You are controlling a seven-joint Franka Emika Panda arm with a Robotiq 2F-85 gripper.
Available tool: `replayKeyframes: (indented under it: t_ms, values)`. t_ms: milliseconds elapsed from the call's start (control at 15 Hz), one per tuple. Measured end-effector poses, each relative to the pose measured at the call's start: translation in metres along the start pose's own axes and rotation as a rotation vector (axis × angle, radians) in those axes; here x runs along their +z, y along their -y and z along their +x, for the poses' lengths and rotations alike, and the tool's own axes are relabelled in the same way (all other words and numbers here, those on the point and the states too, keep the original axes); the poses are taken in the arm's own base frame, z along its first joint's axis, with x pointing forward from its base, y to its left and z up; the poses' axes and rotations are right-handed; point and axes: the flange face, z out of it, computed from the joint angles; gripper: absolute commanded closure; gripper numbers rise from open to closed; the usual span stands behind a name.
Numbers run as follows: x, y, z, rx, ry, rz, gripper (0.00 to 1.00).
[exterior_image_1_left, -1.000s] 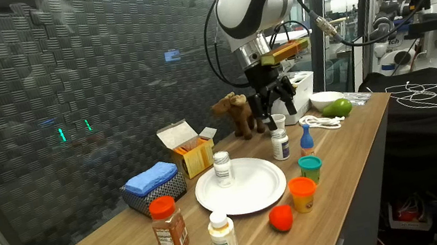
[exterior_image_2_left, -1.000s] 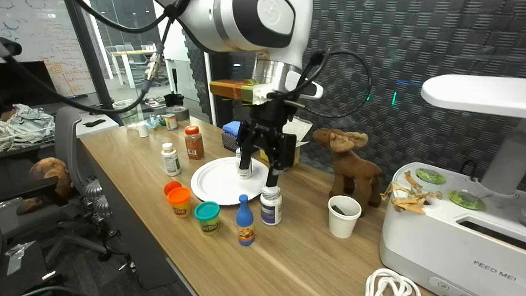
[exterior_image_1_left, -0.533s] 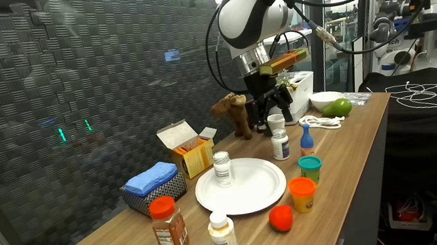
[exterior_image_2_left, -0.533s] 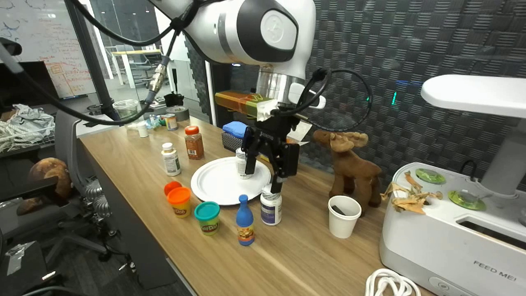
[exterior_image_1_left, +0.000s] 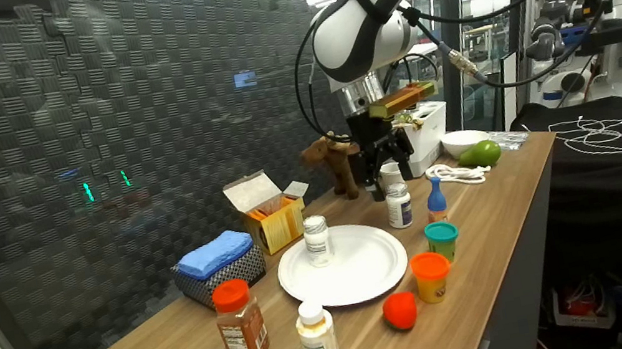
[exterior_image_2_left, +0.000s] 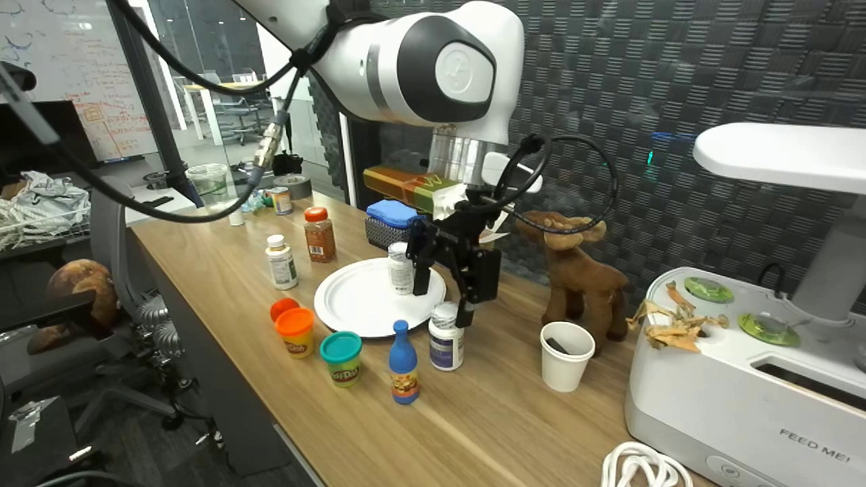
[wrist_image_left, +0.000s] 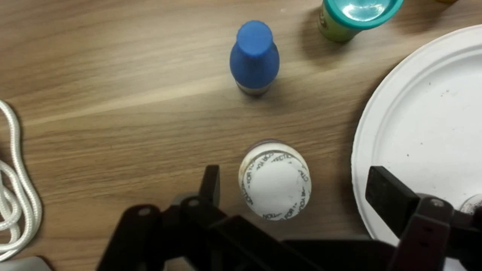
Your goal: Put all the objects surrounding the plate on the plate.
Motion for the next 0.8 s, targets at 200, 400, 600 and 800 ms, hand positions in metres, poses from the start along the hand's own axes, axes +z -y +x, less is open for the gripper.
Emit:
replayKeyframes:
  t_ms: [200,400,600,800]
  values:
    - [0.0,-0.007,0.003,0.008,-0.011,0.002,0.42]
    - [-0.001,-0.013,0.005,0.014,-0.016,0.002,0.65]
    - [-0.001,-0.015,0.007,0.017,-0.019,0.002,0.8]
    - [-0.002,-0.015,0.007,0.017,-0.02,0.002,0.8]
